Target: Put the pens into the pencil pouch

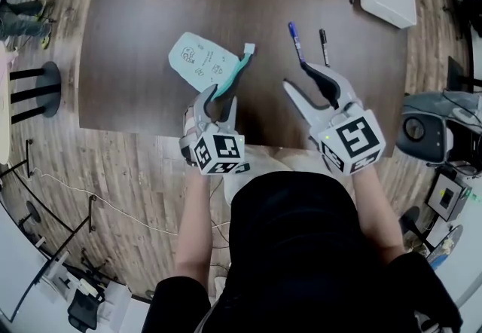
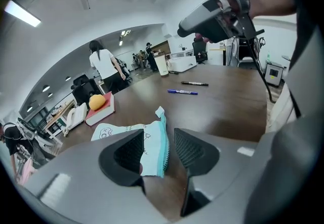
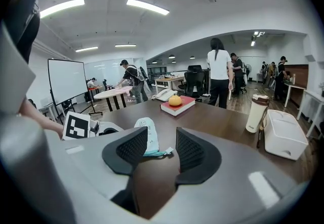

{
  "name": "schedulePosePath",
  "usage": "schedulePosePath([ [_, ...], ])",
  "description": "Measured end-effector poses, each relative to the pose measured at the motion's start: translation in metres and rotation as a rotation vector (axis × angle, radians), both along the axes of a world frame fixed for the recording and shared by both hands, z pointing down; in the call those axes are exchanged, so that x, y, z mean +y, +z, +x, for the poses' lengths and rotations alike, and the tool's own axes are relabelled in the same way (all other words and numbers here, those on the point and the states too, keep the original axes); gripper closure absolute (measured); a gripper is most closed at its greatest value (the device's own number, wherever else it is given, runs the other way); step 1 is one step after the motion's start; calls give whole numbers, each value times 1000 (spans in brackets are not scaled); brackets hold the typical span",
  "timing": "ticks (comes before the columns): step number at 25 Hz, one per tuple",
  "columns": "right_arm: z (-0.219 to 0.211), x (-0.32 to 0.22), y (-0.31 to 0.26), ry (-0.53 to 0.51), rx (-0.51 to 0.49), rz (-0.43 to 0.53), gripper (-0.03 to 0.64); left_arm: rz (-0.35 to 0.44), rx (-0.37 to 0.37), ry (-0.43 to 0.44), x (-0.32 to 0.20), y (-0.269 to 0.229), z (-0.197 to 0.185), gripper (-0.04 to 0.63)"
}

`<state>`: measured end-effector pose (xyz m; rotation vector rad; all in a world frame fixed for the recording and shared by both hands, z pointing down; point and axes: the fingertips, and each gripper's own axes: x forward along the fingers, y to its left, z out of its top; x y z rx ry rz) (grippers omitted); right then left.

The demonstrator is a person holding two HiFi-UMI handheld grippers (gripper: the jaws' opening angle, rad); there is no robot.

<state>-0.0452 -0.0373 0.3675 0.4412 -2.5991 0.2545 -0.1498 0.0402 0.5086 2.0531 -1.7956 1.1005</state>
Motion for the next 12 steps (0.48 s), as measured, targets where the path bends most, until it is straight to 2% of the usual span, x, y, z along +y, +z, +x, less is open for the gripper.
schedulePosePath([
  [12, 6, -6, 20, 14, 32, -19, 449, -29, -70, 15, -11, 43, -3, 410],
])
